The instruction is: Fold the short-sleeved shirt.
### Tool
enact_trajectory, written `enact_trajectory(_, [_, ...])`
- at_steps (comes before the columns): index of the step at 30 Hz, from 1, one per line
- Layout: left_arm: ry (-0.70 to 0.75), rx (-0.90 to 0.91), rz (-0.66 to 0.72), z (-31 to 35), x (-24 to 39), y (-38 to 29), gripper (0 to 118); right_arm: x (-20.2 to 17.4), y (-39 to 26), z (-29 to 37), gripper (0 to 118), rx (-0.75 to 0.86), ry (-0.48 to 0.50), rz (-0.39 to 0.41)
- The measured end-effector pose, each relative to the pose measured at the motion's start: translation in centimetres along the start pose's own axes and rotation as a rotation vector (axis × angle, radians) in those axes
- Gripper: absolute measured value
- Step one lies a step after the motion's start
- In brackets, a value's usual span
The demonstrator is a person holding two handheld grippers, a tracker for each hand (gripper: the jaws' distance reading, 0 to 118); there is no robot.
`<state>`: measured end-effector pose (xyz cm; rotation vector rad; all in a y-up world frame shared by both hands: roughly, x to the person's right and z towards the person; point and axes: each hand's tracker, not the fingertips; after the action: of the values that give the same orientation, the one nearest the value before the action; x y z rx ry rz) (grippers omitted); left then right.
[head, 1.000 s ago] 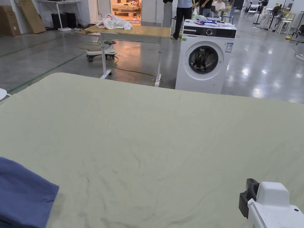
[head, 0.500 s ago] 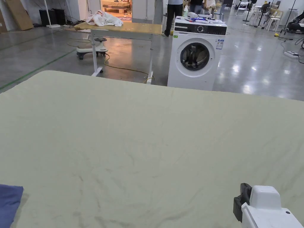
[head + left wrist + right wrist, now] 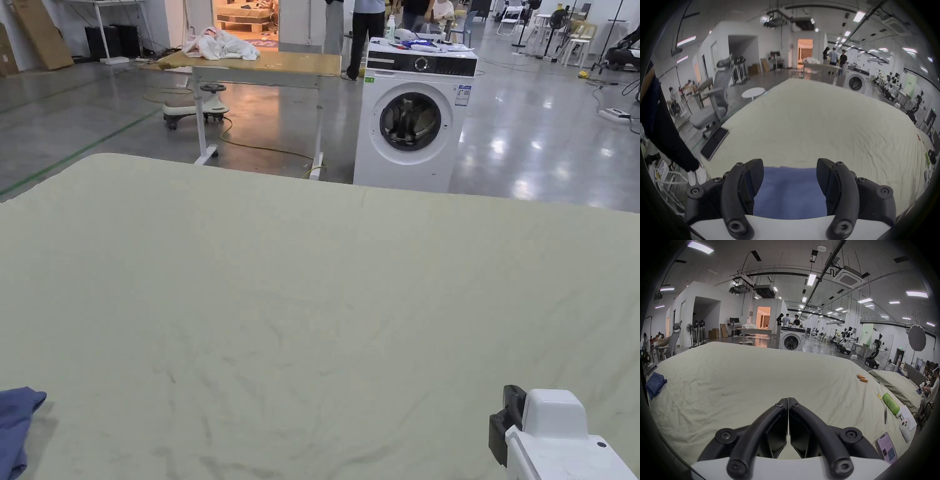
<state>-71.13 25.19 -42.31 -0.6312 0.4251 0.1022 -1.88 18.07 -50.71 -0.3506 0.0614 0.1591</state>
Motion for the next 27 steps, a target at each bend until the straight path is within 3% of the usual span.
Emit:
enact_trajectory(7, [-0.195,0.152,-0.079,2.9,11.2,-4.2,69,-0.1,0.4,0.0,0,0.017,-0.005,-0.028])
enact_trajectory(9, [-0.226,0.178,-0.103,2.9,14.2,-5.3,61,-0.3,0.6,0.1,0,0.023,-0.002,-0.036])
enact_trajectory(14, [-0.251,0.275,-0.103,3.7,22.4,-7.0,16,-1.0,1.0,0.2,0,0.041,0.007,-0.043])
enact_trajectory(16, [-0.260,0.315,-0.102,3.6,25.1,-7.5,4,-1.3,1.1,0.2,0,0.049,0.008,-0.050])
enact_trajectory(21, [-0.278,0.370,-0.149,4.3,31.0,-7.8,0,-1.5,1.3,0.5,0,0.079,-0.006,-0.082])
enact_trajectory(27, [-0.284,0.398,-0.137,4.4,33.7,-8.1,0,-1.4,1.4,0.7,0,0.110,-0.023,-0.084])
